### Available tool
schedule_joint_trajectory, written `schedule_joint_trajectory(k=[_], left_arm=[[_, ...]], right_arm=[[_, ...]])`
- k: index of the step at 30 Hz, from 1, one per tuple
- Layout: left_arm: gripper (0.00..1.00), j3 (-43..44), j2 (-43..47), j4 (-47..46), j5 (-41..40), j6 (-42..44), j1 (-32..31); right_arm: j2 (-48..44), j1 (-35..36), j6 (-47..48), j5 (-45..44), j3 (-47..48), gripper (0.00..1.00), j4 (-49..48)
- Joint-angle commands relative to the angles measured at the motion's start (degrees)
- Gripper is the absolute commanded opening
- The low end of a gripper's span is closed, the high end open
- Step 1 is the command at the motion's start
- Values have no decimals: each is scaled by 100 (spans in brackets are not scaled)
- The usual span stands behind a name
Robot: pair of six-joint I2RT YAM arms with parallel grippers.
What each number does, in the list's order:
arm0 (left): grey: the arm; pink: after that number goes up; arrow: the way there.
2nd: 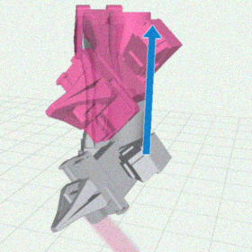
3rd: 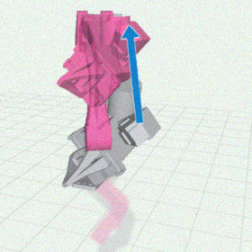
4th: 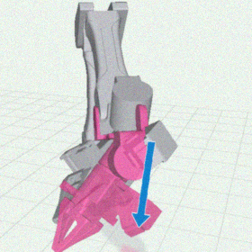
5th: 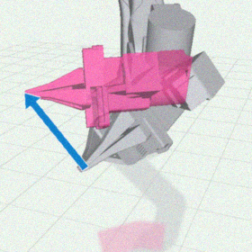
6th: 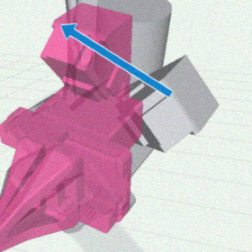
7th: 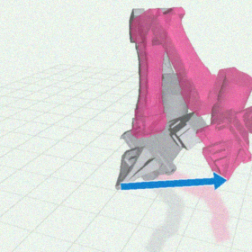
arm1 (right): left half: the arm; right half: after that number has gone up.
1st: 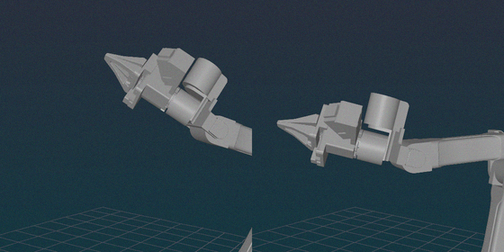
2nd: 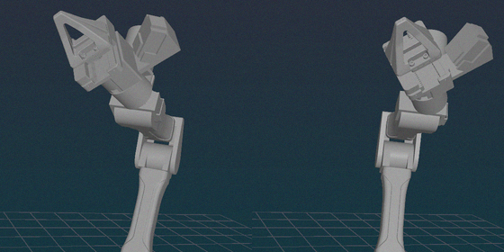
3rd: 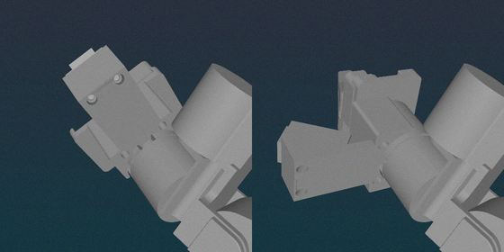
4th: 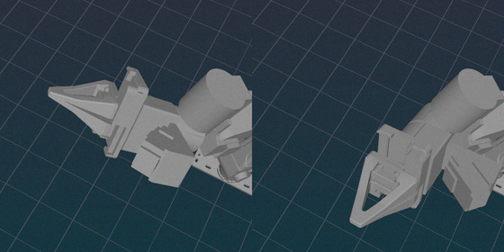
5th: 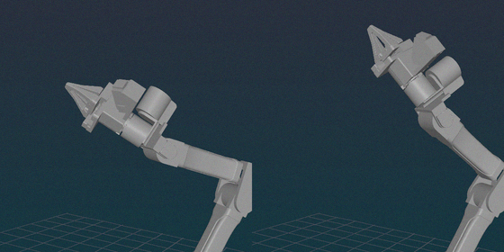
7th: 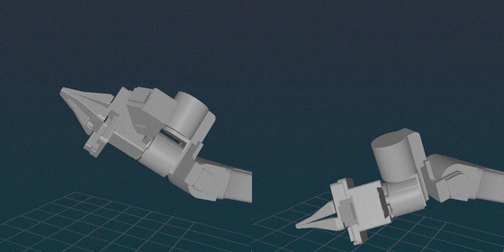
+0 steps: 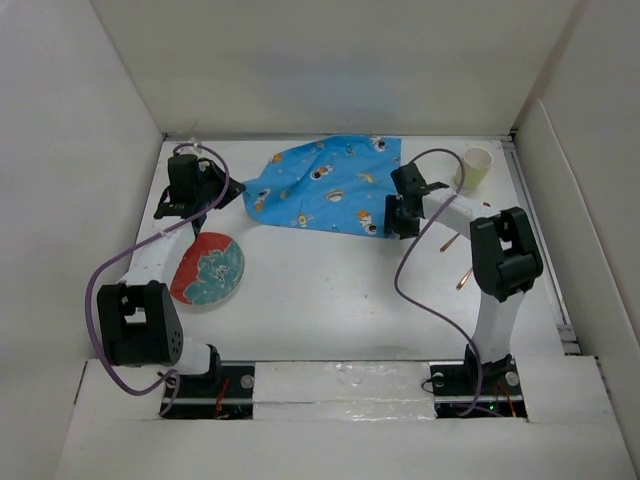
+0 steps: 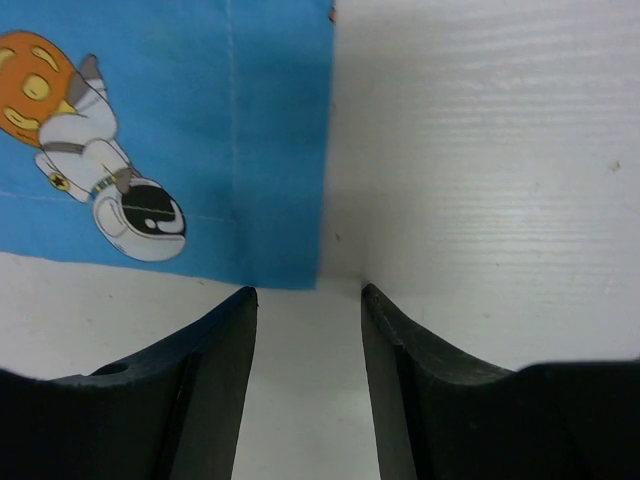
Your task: Set the dinner table for one person
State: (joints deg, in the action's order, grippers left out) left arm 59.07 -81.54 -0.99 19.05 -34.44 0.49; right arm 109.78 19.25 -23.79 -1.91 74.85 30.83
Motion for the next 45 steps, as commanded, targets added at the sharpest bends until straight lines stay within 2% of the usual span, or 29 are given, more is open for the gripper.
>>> schedule_joint_trajectory(k=[1,4,6,8,9,14,18,20,21,24,25,28,30,31,35,36,40,45], left_arm=[[0,70,288,-120,-50,156,30],[0,70,279,-138,-33,165,30],[0,87,261,-138,-15,156,30],[0,79,252,-129,-24,156,30],[0,70,261,-129,-24,156,30],[0,-9,226,-164,11,156,30],[0,-53,68,-164,248,174,30],[13,-27,-20,37,179,357,-101],[27,-10,-29,238,4,454,-154],[43,-70,41,398,-356,569,-207],[44,-80,68,520,-462,613,-207],[45,-185,182,696,-727,815,-207],[37,-246,287,907,-971,999,-408],[36,-255,322,1099,-1112,1078,-540],[33,-238,349,1645,-1843,1203,-1445],[33,-368,358,1699,-2244,1159,-1812],[34,-782,472,1936,-2827,519,-2316],[37,-1012,279,1919,-3196,-431,-2317]], right_arm=[[228,150,-47,-203,293,51,-77],[377,150,-82,-256,399,48,-33],[482,150,-82,-222,460,39,-24],[509,150,-152,-274,504,18,2],[466,150,-239,-422,557,0,46],[-34,19,-266,-766,435,0,11],[-632,-561,-13,-740,188,0,2],[-913,-895,85,-697,57,0,55],[-1045,-1044,207,-601,-40,0,46],[-1160,-1107,331,-468,-119,0,98],[-1178,-1107,340,-442,-154,0,55],[-1143,-1107,340,-336,-278,0,2],[-1064,-1107,349,-292,-287,0,-24],[-1055,-1107,340,-266,-287,0,-33],[-1063,-1107,349,-187,-199,0,-24],[-1081,-1107,349,-161,-173,0,-16],[-1300,-1107,323,-125,-225,0,-50],[-1529,-1054,296,-11,-348,0,-95]])
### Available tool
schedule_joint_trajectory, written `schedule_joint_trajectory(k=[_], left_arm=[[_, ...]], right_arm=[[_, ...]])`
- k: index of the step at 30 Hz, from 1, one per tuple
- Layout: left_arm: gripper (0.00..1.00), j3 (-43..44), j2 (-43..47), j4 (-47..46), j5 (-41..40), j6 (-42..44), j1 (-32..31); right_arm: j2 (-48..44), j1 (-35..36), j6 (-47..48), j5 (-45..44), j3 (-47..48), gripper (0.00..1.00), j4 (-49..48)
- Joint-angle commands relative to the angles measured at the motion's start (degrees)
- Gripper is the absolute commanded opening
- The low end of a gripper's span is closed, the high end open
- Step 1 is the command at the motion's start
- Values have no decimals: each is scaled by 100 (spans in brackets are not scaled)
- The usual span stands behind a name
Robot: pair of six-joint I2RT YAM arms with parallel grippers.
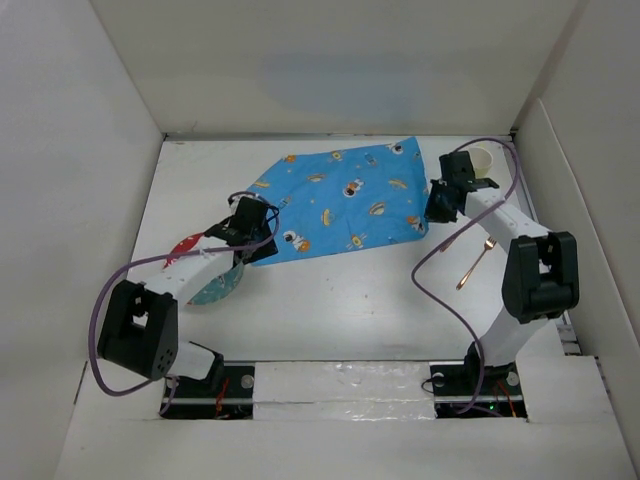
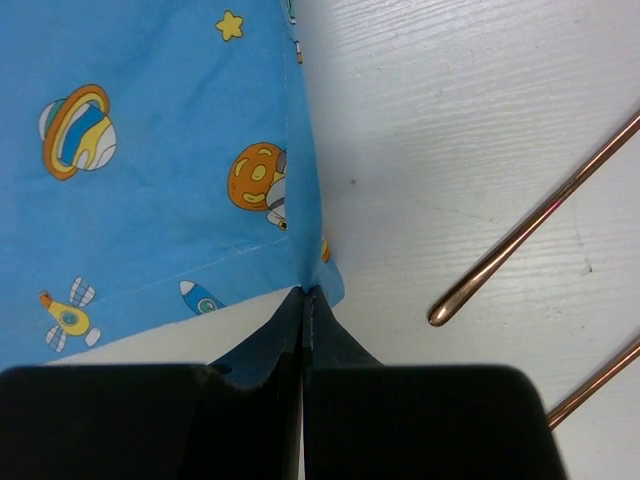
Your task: Set the dinner table for one person
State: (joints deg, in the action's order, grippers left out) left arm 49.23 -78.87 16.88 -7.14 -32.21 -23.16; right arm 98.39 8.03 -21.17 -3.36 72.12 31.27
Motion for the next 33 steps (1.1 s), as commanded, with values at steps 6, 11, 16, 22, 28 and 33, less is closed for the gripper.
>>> schedule_joint_trajectory(k=[6,11,16,22,28,33], left_arm=[[38,-54,-489,8,-508,-1795,48],[44,7,-963,-63,-666,-2255,48],[47,139,-1314,60,-1008,-2343,48],[49,209,-1753,183,-1377,-2151,48],[32,640,-2123,272,-1475,-1790,48],[9,1061,-2483,455,-1448,-1324,48]], right_arm=[[-584,242,25,291,-224,0,-235],[-707,418,25,485,-321,0,-288],[-821,471,34,529,-417,0,-314],[-1137,138,34,643,-558,0,-314],[-1252,-100,25,740,-541,0,-297],[-1532,-328,25,792,-699,0,-314]])
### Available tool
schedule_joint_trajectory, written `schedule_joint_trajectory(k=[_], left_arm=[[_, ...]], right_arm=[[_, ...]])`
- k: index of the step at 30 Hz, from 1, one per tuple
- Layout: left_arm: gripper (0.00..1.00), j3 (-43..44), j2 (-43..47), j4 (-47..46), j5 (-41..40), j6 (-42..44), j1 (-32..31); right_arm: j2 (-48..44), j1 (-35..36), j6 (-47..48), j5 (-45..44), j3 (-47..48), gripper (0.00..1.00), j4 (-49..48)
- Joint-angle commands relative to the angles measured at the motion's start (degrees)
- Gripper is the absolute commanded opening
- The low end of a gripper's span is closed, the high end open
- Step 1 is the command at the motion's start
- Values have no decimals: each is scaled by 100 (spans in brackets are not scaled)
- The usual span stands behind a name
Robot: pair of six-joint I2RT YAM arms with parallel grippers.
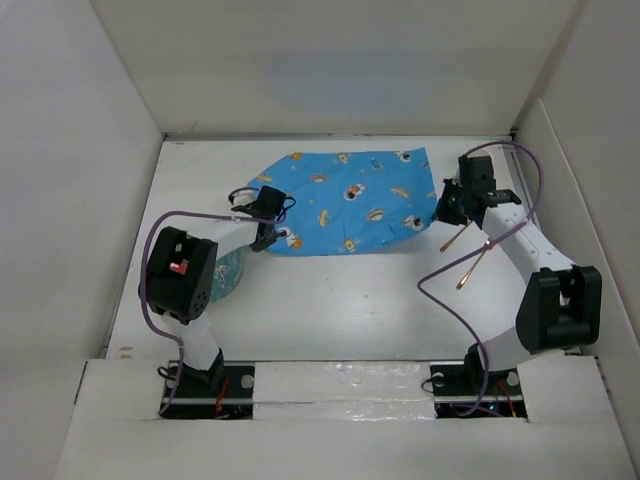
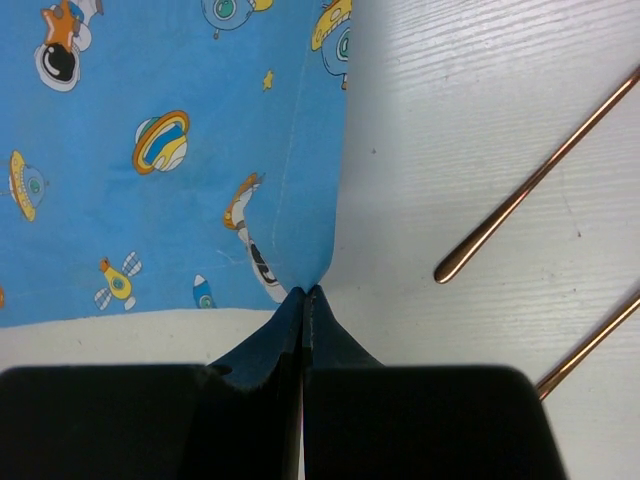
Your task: Set the dinner table for one person
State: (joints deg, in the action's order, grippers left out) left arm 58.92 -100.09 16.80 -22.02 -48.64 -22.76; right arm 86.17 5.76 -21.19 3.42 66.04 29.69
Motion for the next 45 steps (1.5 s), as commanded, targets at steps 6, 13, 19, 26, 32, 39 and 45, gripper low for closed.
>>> schedule_joint_trajectory(k=[6,13,19,26,32,39,45], left_arm=[[0,269,-231,641,110,470,9],[0,1015,1201,1053,83,1005,9],[0,2157,2309,1387,260,1410,9],[0,4282,1828,1546,682,1761,255],[0,5619,607,1572,1085,1894,579],[0,7256,-581,1775,1832,1657,1335],[0,6713,-64,1370,2457,1515,1714]], right_arm=[[-487,-154,36,316,-100,0,-95],[-952,-154,-17,335,872,0,344],[-1436,-154,-52,106,2087,0,783],[-1007,-154,-105,168,3405,0,871],[363,-207,-157,440,4407,0,757],[1946,-312,-298,695,6709,0,1345],[1940,-365,-316,853,7004,0,1470]])
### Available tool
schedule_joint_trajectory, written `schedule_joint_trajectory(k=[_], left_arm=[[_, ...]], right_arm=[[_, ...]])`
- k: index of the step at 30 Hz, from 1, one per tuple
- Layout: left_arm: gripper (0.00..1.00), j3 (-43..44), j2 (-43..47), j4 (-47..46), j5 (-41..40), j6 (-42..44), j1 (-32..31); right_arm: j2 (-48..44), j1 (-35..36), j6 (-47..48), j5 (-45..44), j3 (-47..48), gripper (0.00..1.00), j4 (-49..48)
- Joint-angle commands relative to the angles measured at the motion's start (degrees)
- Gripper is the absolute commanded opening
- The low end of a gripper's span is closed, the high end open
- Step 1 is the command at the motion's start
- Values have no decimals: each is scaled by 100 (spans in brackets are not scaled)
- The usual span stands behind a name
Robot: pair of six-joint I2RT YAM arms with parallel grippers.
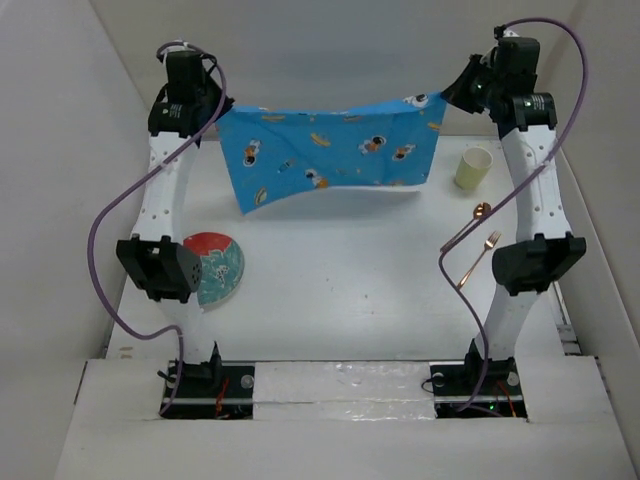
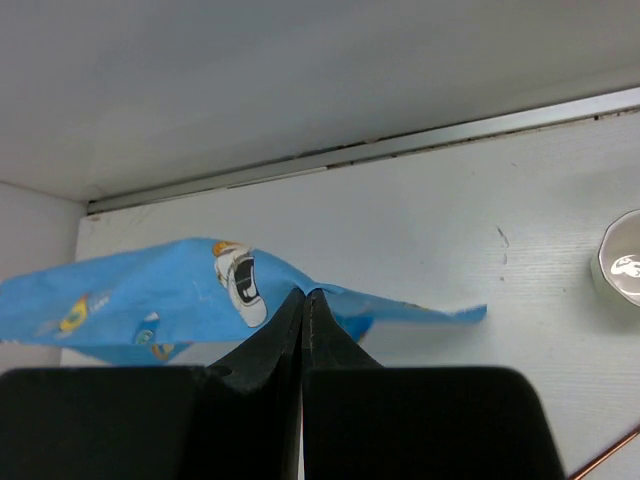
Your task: Set the dinner table for one person
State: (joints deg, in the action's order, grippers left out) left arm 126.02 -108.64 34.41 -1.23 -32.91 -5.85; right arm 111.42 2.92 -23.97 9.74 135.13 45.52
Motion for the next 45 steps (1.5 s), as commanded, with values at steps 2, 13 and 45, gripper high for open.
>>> schedule_joint_trajectory(k=[2,13,45], left_arm=[[0,-987,1063,-732,483,-23,22],[0,-5928,2602,-2412,1142,-199,22],[10,-8181,2875,-1895,282,373,-277]], right_arm=[[-918,-81,-12,265,-738,0,-532],[-2230,-195,41,266,-6005,0,-1950],[-3521,-248,305,10,-8740,0,-1766]])
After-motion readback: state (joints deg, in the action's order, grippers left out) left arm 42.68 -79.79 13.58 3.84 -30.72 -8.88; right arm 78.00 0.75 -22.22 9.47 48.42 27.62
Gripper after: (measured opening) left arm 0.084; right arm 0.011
